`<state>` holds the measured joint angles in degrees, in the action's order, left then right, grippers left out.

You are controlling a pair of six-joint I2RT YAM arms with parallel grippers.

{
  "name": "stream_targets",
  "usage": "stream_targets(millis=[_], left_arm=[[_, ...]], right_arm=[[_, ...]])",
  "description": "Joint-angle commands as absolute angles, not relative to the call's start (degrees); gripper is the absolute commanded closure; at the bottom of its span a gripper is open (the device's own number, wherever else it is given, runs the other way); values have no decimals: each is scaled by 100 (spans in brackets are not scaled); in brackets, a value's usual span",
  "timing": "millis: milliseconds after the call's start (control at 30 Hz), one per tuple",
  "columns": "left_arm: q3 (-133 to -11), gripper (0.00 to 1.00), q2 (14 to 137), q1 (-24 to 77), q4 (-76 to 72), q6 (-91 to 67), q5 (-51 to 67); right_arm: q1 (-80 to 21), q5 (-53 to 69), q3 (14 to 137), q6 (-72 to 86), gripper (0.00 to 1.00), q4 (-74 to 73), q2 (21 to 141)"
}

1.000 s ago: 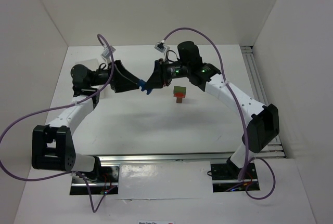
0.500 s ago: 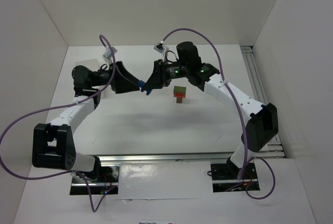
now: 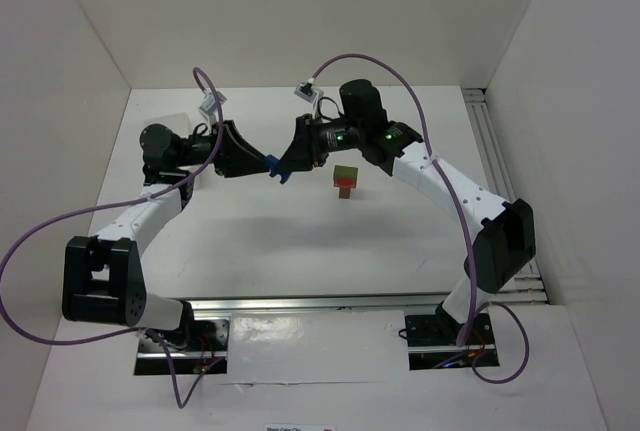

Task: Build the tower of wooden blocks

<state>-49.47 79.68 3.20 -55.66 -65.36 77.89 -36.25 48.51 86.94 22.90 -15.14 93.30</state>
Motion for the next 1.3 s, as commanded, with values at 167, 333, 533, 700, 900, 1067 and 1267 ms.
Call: stream_targets(millis=[167,333,533,700,900,1067,1267], left_arm=[[-4913,70,8104,343,-7267,-7426,7937],[-4913,94,8156,343,-7095,-7550,7989],[-5140,100,7928,-61,-3962,-6111,7454],[-5730,100,7726,-193,512,-4457,5606],[-4932,100,7032,-369,2249,-5246,4212],[-4790,100,6575,-369,3154,-5862,2947],[-4965,100,7100,-369,3830,-6275,2550]], right_arm=[[-3674,4816,8807,2250,62,-1274,9404],[-3674,4685,8876,2189,46,-1423,9465],[-3674,4087,9377,1618,10,-2415,9466],[-3674,3123,9562,1240,7,-3180,9107],[-3674,1621,9299,1309,7,-3568,8518],[-3726,231,9167,1651,7,-3910,8280],[-3727,-922,8983,1784,7,-4113,8174]])
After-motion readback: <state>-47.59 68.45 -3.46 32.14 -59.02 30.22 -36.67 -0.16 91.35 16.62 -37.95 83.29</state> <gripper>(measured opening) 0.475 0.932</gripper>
